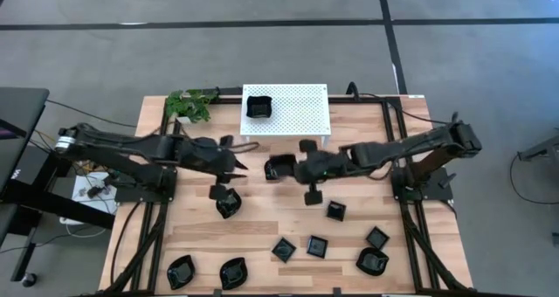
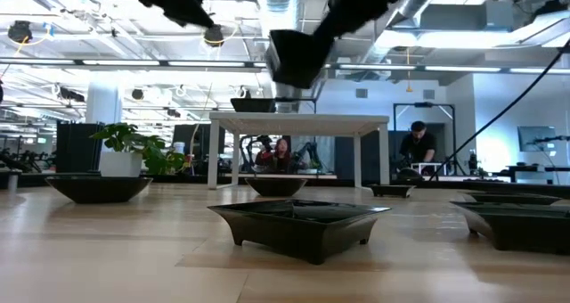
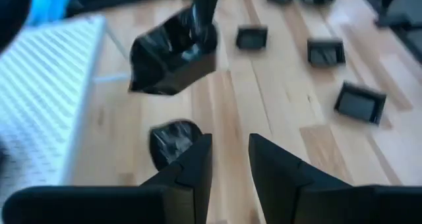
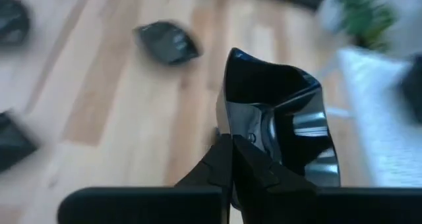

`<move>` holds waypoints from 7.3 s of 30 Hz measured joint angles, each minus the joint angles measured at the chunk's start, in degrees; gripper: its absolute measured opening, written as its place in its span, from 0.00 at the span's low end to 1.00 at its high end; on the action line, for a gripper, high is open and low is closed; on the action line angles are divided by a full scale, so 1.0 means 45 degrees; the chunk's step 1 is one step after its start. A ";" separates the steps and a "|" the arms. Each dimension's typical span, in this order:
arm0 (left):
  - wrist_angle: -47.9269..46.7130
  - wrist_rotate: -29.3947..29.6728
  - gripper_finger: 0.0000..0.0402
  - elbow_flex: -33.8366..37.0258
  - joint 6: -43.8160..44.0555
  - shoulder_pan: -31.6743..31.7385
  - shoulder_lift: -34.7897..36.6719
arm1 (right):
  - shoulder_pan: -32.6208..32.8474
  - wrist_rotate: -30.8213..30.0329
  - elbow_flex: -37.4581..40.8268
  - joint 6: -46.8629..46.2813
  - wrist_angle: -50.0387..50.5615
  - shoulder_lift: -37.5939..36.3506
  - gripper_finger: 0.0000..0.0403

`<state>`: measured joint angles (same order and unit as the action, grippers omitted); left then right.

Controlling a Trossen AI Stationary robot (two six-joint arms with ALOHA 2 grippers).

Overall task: Pick & Place Mini shaped plates
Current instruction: Stack the black distorted square plate on top of the black distorted square plates on the shelf, then put the black leaf-shaped plate on the shelf

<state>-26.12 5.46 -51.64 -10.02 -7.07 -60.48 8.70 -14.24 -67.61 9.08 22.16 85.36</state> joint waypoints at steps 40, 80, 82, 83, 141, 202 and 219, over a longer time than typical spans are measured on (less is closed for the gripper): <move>0.0008 0.1922 0.25 0.0015 -0.0044 0.0010 0.1242 | -0.5136 -0.0841 -0.3981 0.6308 -0.3459 0.5068 0.00; 0.0004 0.1926 0.25 0.0010 0.0005 0.0005 0.1237 | -0.3735 -0.0948 -0.3949 0.6000 -0.1666 0.3722 0.22; 0.0006 0.1926 0.25 0.0010 0.0002 0.0005 0.1237 | -0.3562 -0.0946 -0.3949 0.5722 -0.0806 0.3200 0.21; 0.0004 0.1926 0.25 0.0005 0.0005 0.0005 0.1237 | -0.3478 -0.0943 -0.3949 0.5498 -0.0518 0.2926 0.21; 0.0106 0.1921 0.25 0.0005 0.0024 0.0007 0.1235 | -0.2171 0.0810 0.1462 0.4027 -0.4757 0.5644 0.19; 0.0149 0.1926 0.25 0.0005 0.0053 0.0010 0.1232 | -0.5644 0.0415 -0.0253 0.8773 -0.0347 0.1297 0.00; 0.0154 0.1926 0.25 0.0005 0.0058 0.0010 0.1232 | -0.6064 0.1000 -0.0253 0.8671 -0.0155 0.1297 0.00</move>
<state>-25.43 14.13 -51.62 -9.76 -7.03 -54.94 -18.59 -9.73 -68.75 48.10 21.46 91.20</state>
